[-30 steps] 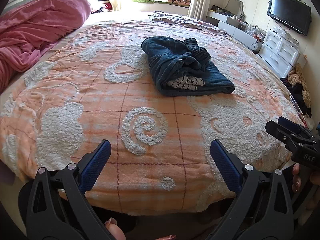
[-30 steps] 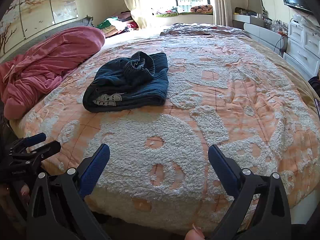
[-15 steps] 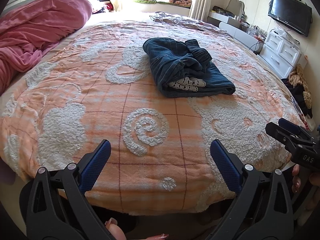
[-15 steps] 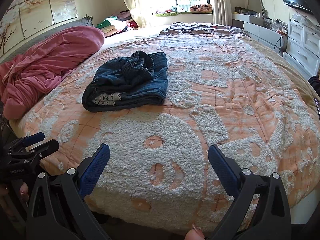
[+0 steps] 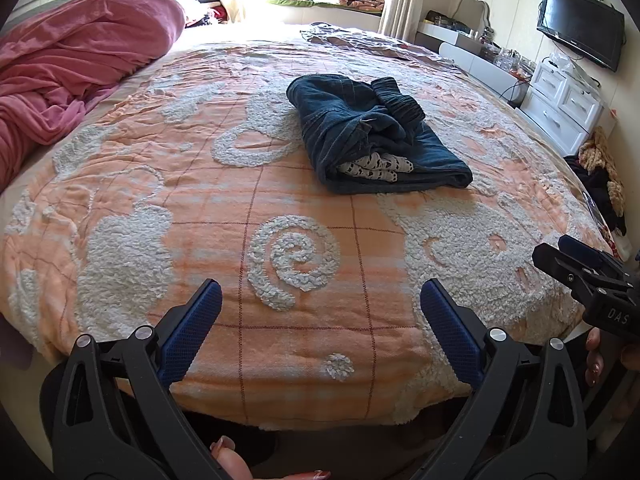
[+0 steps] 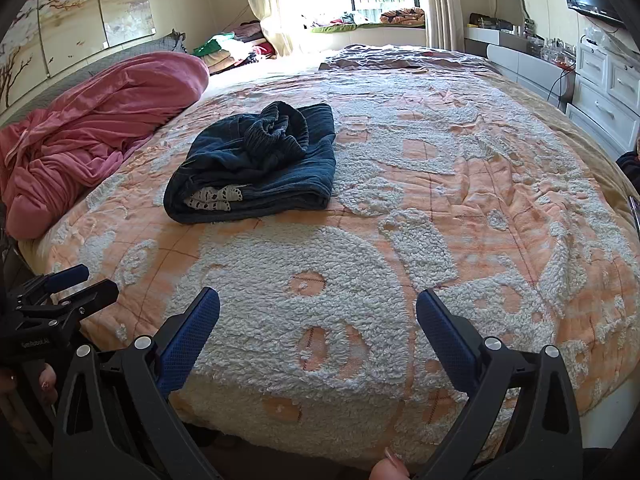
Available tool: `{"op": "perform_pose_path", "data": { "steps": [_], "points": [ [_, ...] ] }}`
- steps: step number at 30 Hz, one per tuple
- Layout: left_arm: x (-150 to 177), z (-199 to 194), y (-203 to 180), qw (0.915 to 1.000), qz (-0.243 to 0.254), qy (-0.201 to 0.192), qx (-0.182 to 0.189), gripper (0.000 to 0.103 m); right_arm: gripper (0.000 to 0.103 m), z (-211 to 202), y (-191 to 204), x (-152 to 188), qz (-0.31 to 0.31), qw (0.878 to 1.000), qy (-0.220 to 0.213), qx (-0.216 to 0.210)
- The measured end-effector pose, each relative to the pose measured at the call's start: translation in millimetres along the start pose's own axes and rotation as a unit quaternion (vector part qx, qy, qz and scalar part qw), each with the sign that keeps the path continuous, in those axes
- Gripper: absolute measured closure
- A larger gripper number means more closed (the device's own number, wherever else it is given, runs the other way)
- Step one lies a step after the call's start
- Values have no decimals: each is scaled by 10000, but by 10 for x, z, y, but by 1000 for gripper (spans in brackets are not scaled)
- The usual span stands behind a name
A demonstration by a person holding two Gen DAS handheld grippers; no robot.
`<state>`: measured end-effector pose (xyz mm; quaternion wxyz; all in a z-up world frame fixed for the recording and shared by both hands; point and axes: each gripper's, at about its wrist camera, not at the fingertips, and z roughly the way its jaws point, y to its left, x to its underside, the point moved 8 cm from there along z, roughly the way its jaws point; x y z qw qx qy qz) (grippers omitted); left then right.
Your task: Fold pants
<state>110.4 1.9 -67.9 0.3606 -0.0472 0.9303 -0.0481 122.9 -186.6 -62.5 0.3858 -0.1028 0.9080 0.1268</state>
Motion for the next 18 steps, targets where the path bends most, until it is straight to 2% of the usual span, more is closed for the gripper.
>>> {"op": "perform_pose_path", "data": {
  "steps": [18],
  "points": [
    [16, 25, -15, 9999, 76, 71, -62, 10, 5, 15, -20, 5, -4, 10000, 30, 23]
  ]
}}
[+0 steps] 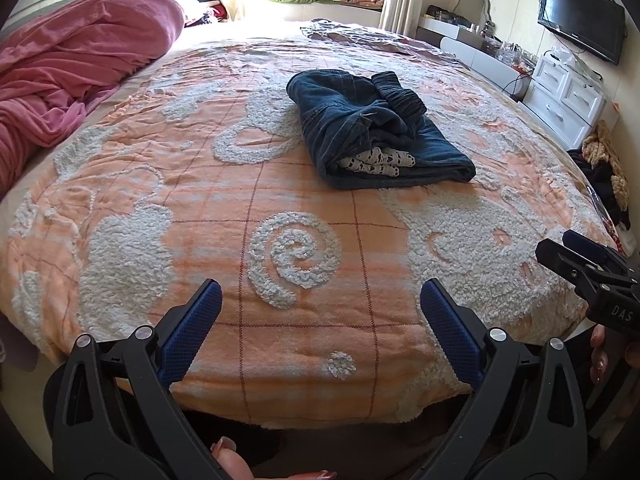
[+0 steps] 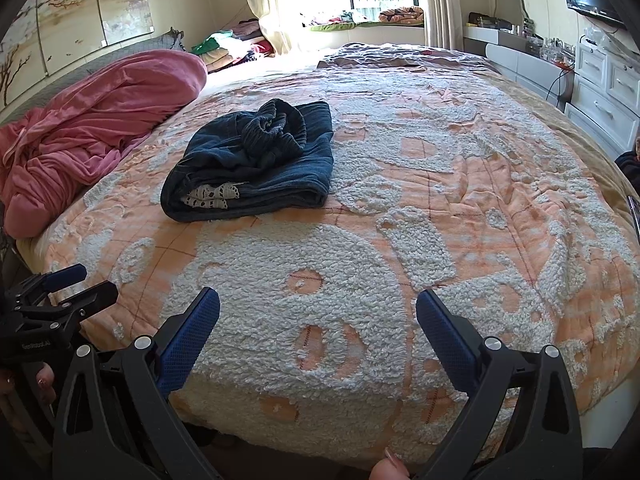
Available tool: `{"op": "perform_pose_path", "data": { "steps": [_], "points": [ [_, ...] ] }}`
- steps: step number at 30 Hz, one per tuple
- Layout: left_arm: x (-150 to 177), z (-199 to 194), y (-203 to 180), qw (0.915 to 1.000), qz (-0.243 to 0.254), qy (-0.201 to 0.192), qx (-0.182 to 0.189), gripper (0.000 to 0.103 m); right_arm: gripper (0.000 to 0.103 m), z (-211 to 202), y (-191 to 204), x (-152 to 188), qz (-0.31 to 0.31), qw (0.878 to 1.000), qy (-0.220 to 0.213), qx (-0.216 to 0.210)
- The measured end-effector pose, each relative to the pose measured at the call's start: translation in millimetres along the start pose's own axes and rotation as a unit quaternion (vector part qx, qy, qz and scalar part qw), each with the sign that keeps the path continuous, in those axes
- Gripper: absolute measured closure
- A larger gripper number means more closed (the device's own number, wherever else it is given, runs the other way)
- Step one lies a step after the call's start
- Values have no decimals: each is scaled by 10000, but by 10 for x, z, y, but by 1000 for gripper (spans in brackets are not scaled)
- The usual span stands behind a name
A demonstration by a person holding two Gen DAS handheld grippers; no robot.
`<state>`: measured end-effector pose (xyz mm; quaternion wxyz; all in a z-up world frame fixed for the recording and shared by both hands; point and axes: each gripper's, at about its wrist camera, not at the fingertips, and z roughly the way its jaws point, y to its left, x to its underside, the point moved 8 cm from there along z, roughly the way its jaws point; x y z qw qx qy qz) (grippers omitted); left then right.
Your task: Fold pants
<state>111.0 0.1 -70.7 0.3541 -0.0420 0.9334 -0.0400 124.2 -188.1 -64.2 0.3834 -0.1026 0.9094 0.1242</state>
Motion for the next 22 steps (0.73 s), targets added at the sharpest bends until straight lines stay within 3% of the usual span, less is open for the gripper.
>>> {"op": "perform_pose_path", "data": {
  "steps": [3, 7, 12, 15, 17, 18, 20, 22],
  "points": [
    [7, 5, -28, 10000, 45, 14, 57, 10, 5, 16, -20, 4, -2, 10000, 31, 43],
    [-3, 42, -2, 9996, 130, 77, -242, 10, 5, 58, -89, 13, 63, 9998, 127, 150],
    [-222, 20, 149, 9995, -259, -23, 190, 10, 5, 134, -452, -72, 435, 9968, 400, 537],
    [-588, 40, 560, 9966, -774, -220, 193, 10, 5, 147, -925, -257, 801, 9927, 614, 659],
    [-830, 214, 1020, 9958, -816, -160, -371, 10, 5, 170, -1382, -447, 1046, 9885, 581, 928],
    [-938, 366, 1327, 9929, -821, 11, -860, 10, 5, 181, -1642, -546, 1206, 9851, 512, 1111],
    [-1102, 660, 1882, 9840, -911, 286, -1502, 10, 5, 228, -2218, -750, 1550, 9740, 441, 1591],
    [-1256, 989, 2421, 9743, -1152, 470, -1878, 10, 5, 299, -2752, -955, 1613, 9618, 316, 2189]
  ]
}}
